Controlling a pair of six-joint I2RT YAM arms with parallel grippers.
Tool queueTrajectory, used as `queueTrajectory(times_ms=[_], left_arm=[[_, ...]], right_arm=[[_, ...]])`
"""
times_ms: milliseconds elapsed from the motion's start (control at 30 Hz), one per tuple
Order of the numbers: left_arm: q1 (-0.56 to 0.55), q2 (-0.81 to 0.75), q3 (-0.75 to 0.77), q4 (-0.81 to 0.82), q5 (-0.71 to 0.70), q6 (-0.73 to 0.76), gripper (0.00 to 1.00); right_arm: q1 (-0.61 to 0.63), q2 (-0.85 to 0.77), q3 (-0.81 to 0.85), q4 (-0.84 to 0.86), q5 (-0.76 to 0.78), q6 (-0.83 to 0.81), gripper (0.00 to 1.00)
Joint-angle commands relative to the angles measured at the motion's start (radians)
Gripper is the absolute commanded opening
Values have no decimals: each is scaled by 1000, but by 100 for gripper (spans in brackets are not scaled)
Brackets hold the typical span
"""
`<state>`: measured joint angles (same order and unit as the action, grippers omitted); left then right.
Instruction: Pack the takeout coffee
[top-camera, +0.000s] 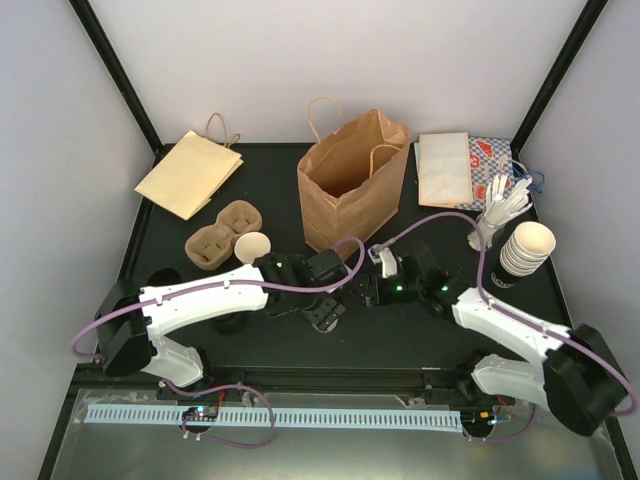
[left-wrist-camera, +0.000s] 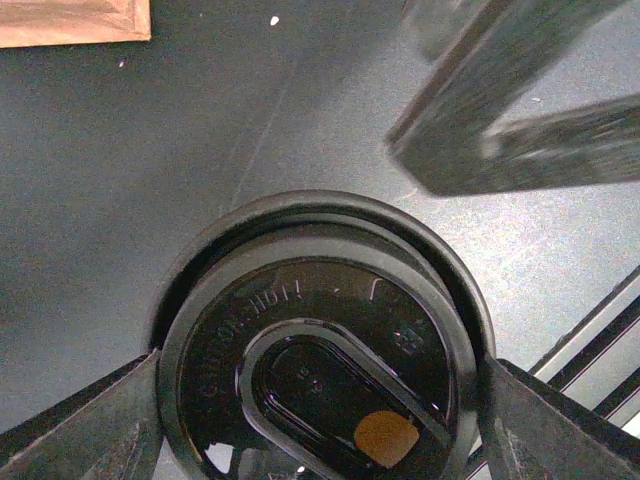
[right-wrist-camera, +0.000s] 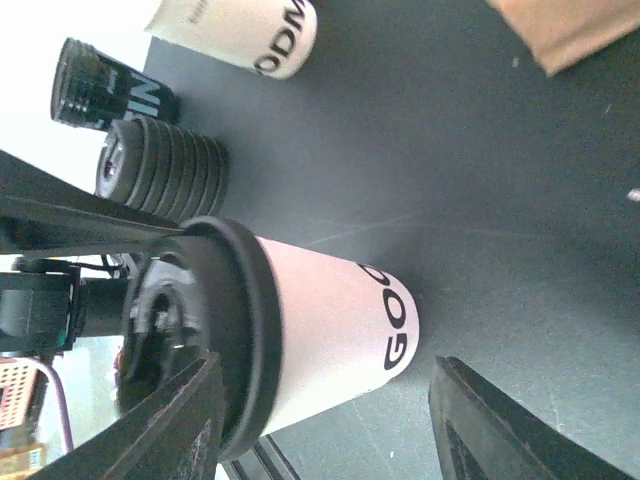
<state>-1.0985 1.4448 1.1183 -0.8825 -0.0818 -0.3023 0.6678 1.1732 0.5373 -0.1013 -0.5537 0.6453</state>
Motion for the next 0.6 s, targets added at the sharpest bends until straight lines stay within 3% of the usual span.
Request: queueTrajectory(times_ms=[0, 200, 400, 567], left_arm=[[15, 37, -28, -39, 41, -58, 84], [17, 46, 15, -69, 32, -127, 85], [17, 20, 36, -64, 43, -157, 96], [17, -5, 76, -89, 26, -162, 99]], right_arm=[[-2, -111, 87, -174, 90, -56, 59], [-2, -115, 54, -183, 16, -65, 59], [-2, -155, 8, -178, 20, -62, 58], [-2, -159, 21, -205, 23, -82, 59]])
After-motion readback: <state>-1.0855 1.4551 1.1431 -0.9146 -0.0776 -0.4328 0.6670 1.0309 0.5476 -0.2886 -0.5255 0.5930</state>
